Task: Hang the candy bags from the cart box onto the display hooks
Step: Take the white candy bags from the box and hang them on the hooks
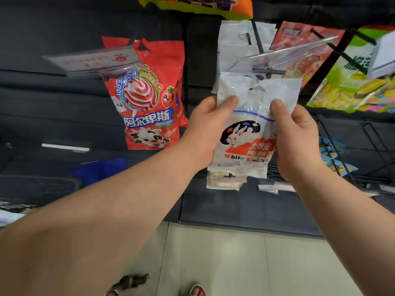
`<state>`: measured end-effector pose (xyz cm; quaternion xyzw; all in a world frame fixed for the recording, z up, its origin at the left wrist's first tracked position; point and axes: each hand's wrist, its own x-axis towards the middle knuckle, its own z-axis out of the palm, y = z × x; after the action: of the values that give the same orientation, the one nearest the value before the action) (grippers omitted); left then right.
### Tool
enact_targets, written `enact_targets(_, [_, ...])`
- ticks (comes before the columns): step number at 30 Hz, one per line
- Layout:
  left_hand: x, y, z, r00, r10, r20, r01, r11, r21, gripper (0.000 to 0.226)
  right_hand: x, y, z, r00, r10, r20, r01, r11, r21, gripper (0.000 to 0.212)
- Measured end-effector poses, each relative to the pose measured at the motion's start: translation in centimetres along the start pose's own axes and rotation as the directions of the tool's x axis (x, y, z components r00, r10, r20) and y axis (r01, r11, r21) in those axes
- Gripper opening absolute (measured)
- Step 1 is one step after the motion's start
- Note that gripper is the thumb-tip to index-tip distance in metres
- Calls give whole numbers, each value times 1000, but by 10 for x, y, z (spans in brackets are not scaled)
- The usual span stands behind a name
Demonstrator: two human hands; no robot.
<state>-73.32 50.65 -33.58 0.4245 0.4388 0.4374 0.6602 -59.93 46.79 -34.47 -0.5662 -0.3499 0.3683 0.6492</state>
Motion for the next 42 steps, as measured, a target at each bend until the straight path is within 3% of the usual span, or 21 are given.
enact_targets(4, [1, 5, 1, 998, 59, 5, -58, 997, -57, 16, -4, 0, -2, 1000, -6, 19, 5, 1000, 15, 12])
enact_targets(17, [-7, 5, 2, 1000, 14, 27, -10, 992, -129, 12, -10, -4, -6, 1000, -17, 22, 17, 999, 28, 14])
enact_targets(27, [0, 24, 17, 999, 11, -43, -13, 999, -47, 8, 8, -16, 2, 999, 15, -43, -14, 1000, 13, 18])
enact_targets(37, [11, 17, 13, 996, 7, -87, -15, 996, -92, 8, 16, -13, 10, 998, 46, -52, -45, 999, 8, 18])
enact_targets(42, [21, 15, 13, 994, 23, -107, -24, 1000, -10, 14, 26, -12, 12, 995, 89, -55, -90, 996, -23, 16])
